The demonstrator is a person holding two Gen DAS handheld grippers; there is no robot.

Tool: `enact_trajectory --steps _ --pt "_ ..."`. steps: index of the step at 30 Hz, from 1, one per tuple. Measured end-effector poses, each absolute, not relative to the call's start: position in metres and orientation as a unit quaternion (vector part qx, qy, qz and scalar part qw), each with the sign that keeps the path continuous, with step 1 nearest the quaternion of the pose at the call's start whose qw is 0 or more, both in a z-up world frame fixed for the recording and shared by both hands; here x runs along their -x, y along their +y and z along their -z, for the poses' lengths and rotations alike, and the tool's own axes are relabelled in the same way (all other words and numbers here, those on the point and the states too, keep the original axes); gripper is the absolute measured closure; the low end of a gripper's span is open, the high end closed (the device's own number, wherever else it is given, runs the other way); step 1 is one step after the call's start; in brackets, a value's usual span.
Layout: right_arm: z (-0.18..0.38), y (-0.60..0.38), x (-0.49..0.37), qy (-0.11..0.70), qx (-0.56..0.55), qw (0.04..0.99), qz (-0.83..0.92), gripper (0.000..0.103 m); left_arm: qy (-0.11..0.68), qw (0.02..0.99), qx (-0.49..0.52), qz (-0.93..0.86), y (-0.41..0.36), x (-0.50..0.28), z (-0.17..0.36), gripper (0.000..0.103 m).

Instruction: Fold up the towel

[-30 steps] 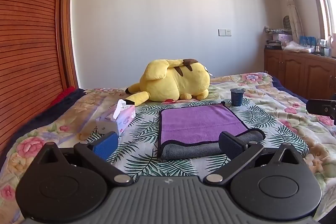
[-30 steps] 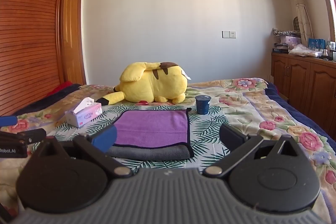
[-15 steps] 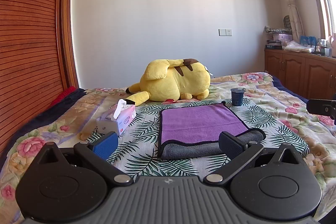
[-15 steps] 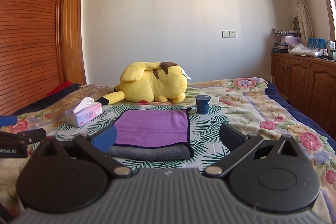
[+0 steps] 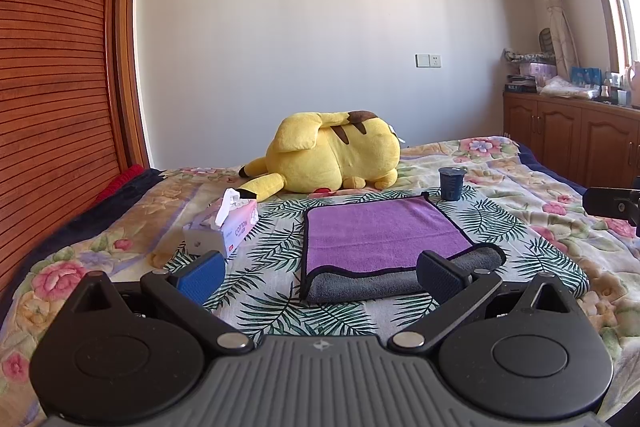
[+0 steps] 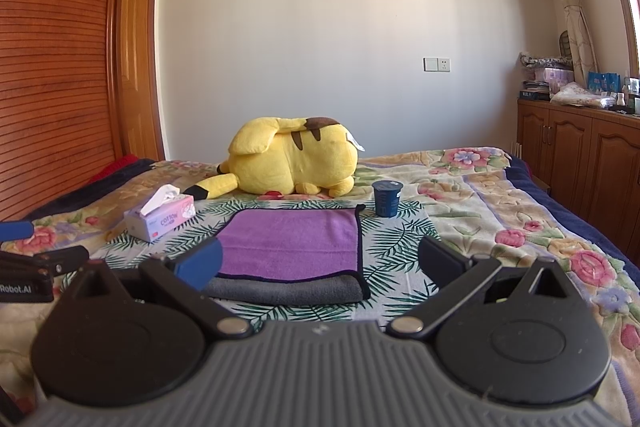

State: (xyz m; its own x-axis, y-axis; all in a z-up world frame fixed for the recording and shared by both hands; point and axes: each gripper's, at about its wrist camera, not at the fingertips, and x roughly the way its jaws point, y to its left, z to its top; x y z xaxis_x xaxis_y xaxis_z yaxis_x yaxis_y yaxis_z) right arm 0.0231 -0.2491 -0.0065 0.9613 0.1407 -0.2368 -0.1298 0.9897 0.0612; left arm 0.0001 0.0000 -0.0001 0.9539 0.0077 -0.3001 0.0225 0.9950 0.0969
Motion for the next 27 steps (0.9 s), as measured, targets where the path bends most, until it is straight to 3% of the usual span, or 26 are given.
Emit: enact_trajectory --steps 27 --pt "0.0062 -0.248 -0.0237 0.122 -0.022 0.99 -0.067 0.0 0.152 0.987 -0.05 0.004 0.0007 0.001 0.0046 0.016"
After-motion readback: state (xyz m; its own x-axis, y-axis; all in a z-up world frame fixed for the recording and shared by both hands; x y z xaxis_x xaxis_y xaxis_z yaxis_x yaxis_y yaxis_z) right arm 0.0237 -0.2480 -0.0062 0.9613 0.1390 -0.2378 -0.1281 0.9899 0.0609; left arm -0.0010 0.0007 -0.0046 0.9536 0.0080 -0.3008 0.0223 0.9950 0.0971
